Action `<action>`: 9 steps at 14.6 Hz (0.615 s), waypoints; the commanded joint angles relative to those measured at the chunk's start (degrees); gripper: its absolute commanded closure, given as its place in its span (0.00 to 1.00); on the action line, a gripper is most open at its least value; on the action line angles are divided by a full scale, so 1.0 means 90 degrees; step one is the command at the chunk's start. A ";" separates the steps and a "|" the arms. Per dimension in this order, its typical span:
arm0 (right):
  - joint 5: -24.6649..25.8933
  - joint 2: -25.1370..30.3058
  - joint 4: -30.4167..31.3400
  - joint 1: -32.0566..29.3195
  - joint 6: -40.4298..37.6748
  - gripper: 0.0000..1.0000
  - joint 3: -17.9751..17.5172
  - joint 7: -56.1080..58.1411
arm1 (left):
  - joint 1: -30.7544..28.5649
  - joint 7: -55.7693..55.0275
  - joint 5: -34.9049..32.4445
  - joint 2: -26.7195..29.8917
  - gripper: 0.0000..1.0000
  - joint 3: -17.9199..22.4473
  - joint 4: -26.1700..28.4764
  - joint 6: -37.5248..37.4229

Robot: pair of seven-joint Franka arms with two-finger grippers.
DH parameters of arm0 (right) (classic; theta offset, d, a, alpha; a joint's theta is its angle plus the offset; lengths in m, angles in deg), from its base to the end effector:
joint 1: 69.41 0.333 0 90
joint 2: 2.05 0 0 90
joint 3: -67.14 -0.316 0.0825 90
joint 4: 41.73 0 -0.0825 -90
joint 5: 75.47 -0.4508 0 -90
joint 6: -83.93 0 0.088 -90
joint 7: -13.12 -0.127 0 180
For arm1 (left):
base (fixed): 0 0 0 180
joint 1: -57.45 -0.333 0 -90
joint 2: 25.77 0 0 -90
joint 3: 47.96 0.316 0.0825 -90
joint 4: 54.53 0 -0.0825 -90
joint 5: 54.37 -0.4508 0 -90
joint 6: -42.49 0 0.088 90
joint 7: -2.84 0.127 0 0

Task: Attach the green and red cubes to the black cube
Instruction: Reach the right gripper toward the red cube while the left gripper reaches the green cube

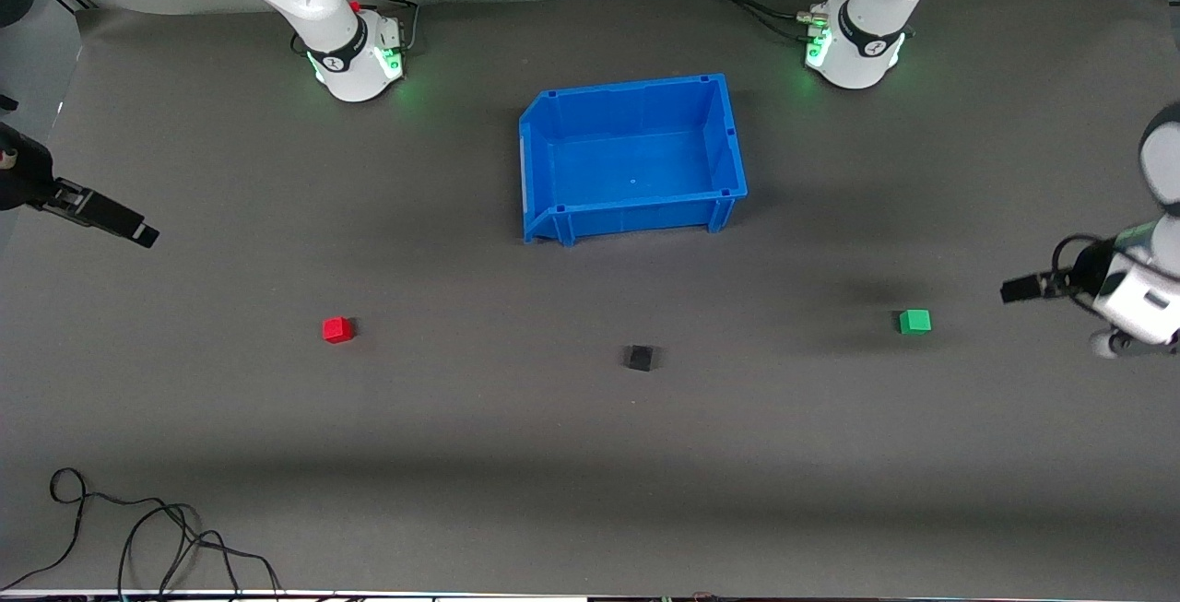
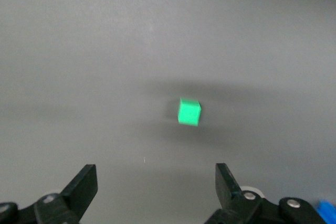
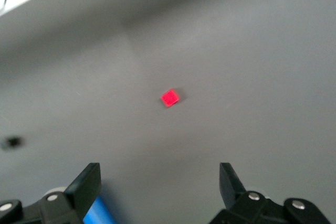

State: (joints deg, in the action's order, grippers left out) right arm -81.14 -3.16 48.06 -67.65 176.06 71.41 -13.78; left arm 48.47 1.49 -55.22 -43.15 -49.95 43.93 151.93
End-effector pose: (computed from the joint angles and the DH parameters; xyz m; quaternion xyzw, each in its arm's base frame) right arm 0.6313 -0.0151 0.5983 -0.9657 0.2548 -0.0002 0.0499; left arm 0.6827 0.0863 0.3518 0.9960 0.0703 -0.0557 0.0011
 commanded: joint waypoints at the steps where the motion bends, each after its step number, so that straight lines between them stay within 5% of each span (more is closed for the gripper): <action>1: -0.0386 -0.0121 -0.0143 -0.0038 -0.0072 0.00 0.0043 -0.2042 | -0.0009 -0.0143 0.0007 -0.0500 0.00 -0.0042 0.0240 0.0777; 5: -0.1214 -0.0423 -0.0065 -0.0068 -0.0413 0.00 0.0237 -0.4223 | 0.0108 0.0246 -0.0042 -0.0695 0.01 -0.0101 0.1460 0.2319; 9: -0.1791 -0.1087 0.0090 -0.0077 -0.0307 0.00 0.0512 -0.4551 | 0.0449 0.0512 -0.0042 -0.0930 0.14 -0.0101 0.1599 0.2401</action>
State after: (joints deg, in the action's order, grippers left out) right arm -94.21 -9.80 48.81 -68.01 173.44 75.38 -52.62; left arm 50.51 4.76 -55.29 -52.59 -51.44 57.19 173.29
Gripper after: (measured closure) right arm 0.000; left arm 0.088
